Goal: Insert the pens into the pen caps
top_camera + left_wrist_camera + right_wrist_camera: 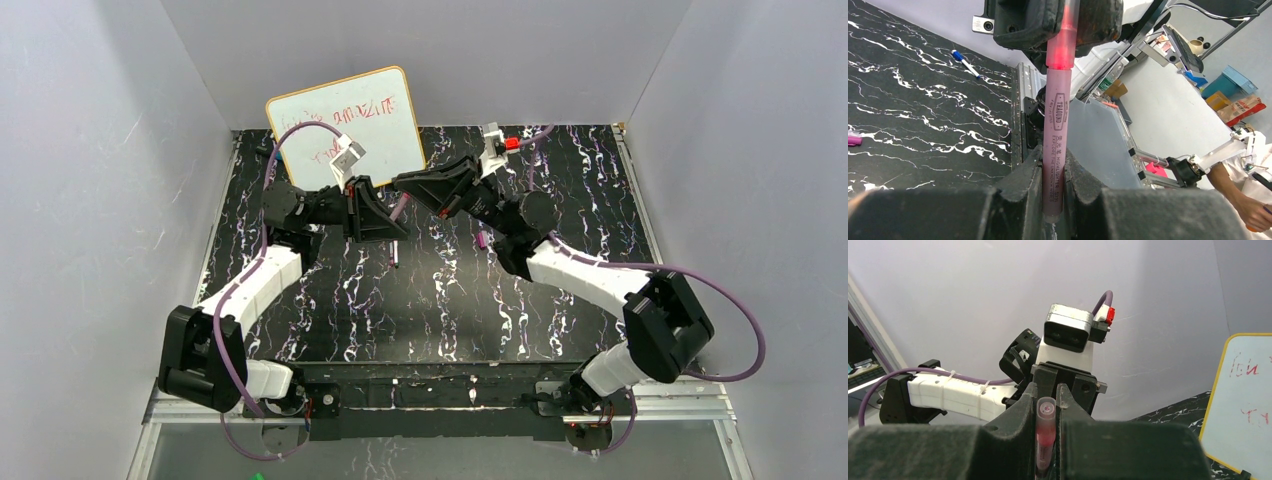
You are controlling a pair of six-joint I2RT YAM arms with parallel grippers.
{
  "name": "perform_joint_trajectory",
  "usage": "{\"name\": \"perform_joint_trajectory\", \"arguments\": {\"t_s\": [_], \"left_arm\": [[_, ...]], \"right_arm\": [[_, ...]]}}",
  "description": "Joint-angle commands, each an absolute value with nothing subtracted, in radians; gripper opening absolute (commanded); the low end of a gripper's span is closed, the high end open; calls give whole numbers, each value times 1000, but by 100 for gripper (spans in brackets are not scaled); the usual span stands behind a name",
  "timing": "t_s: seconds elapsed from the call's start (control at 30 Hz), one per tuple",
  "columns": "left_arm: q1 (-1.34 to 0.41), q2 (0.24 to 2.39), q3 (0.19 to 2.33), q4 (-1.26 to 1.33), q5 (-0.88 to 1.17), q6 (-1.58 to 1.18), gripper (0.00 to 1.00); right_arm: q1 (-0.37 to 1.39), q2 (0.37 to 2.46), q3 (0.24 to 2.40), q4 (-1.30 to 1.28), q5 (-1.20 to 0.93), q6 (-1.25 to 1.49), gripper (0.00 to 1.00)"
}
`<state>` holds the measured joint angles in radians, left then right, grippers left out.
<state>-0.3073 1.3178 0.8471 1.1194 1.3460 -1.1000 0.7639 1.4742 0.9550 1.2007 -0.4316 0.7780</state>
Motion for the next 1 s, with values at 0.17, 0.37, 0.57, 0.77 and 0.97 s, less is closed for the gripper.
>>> {"name": "perform_joint_trajectory", "arguments": {"t_s": [0.17, 0.37, 0.57, 0.77, 0.97], "left_arm": [[-316, 1298, 984, 1167, 1040, -1139, 0], [-293, 1293, 1010, 1167, 1049, -1148, 0], [-260, 1279, 1027, 1167, 1051, -1161, 0], [-244, 1276, 1054, 1166, 1048, -1173, 0], [-235, 1256, 1076, 1167, 1052, -1192, 0]], "right_arm": [[956, 1627, 874, 1006, -688, 736, 1], [984, 1645, 849, 987, -686, 721, 1], [985, 1642, 815, 950, -687, 696, 1], [994, 1652, 792, 947, -682, 691, 1], [1028, 1725, 810, 955, -679, 689, 1]]}}
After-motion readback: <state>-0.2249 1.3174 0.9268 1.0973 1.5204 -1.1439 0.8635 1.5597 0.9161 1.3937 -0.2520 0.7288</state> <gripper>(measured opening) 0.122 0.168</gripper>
